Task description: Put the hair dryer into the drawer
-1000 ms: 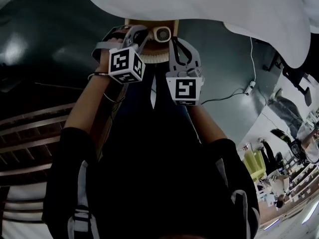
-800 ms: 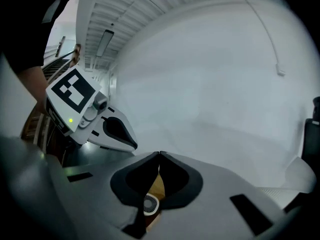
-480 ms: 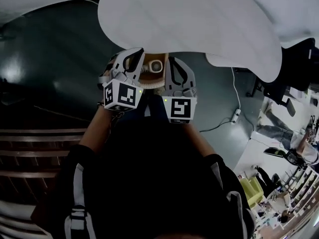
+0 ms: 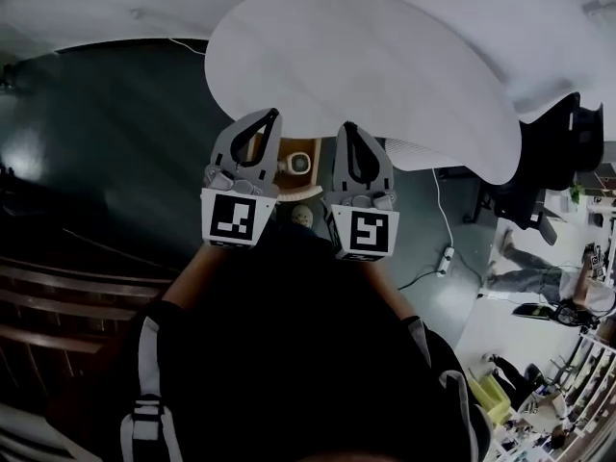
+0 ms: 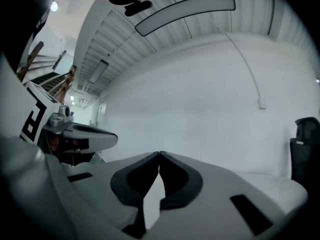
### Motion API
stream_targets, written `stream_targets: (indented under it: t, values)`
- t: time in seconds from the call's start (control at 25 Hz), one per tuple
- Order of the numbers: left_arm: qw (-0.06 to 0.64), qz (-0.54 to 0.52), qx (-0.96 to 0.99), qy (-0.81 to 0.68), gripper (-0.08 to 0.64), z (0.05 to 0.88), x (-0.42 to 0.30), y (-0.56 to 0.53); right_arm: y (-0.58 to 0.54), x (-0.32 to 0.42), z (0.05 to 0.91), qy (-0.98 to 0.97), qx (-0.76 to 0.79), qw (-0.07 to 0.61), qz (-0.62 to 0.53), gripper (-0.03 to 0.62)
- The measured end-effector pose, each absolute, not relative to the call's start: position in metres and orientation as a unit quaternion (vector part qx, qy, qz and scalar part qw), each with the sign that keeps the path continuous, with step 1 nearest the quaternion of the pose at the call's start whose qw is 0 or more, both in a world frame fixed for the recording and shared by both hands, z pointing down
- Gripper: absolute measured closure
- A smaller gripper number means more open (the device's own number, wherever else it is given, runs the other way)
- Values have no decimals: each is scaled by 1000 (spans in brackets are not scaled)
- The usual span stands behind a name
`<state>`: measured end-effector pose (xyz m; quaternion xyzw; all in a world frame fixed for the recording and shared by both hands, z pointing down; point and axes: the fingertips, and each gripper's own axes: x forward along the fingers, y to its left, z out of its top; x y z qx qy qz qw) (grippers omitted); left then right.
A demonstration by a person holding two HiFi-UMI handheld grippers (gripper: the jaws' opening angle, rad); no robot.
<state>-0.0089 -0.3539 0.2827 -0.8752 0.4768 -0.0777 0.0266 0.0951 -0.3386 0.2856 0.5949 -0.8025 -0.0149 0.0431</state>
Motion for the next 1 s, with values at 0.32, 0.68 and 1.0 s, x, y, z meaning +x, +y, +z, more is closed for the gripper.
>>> stream_targets:
  t: [0.32, 0.68, 1.0]
  values:
    - [34, -40, -875, 481, 554, 260, -11, -338, -322, 102, 273, -795, 605, 31, -20, 569]
    - [25, -63, -874, 480, 554, 267, -6, -323, -311, 105, 271, -799, 600, 28, -18, 569]
    - [18, -63, -875, 479, 552, 268, -2, -318, -307, 106, 270, -801, 597, 27, -23, 569]
